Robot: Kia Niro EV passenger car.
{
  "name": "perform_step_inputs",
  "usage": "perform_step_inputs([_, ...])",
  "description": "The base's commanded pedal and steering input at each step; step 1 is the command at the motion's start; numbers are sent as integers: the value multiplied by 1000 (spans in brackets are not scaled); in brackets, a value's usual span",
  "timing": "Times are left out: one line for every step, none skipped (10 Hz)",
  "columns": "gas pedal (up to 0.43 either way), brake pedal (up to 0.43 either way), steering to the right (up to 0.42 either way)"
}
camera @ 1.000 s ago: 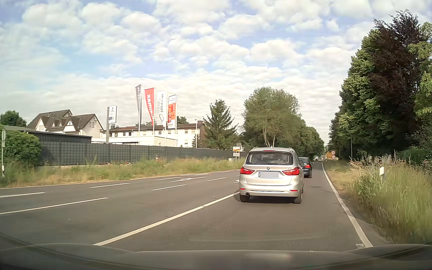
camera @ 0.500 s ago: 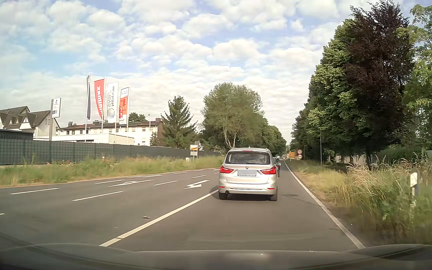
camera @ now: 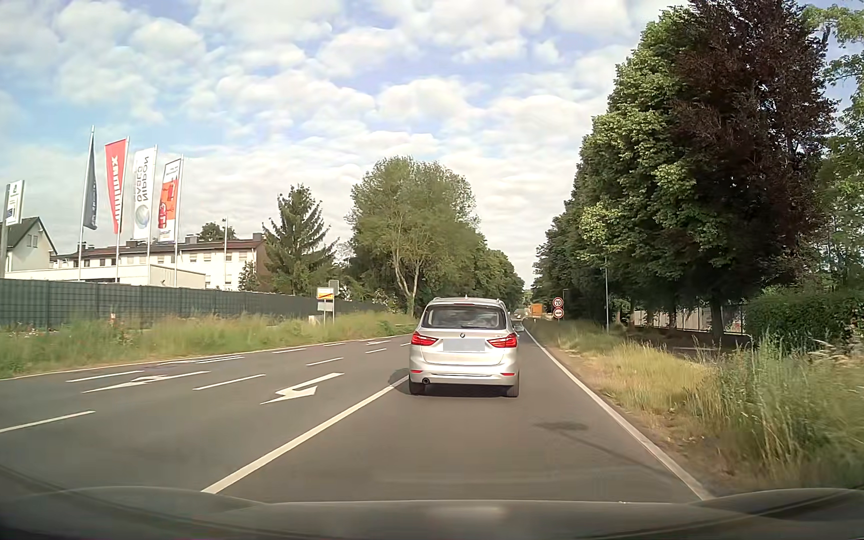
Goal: Follow the waypoints while adhering to traffic rules and regulations
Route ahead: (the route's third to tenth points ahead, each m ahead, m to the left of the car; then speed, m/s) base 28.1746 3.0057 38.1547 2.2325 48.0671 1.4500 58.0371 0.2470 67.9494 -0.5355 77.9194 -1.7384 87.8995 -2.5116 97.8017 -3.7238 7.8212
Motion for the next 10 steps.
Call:
perform_step_inputs([220, 30, 59])
perform_step_inputs([220, 30, 54])
perform_step_inputs([220, 30, 47])
perform_step_inputs([220, 30, 38])
perform_step_inputs([220, 30, 25])
perform_step_inputs([220, 30, 11])
perform_step_inputs([220, 30, 9])
perform_step_inputs([220, 30, 8])
perform_step_inputs([220, 30, 6])
perform_step_inputs([220, 30, 6])
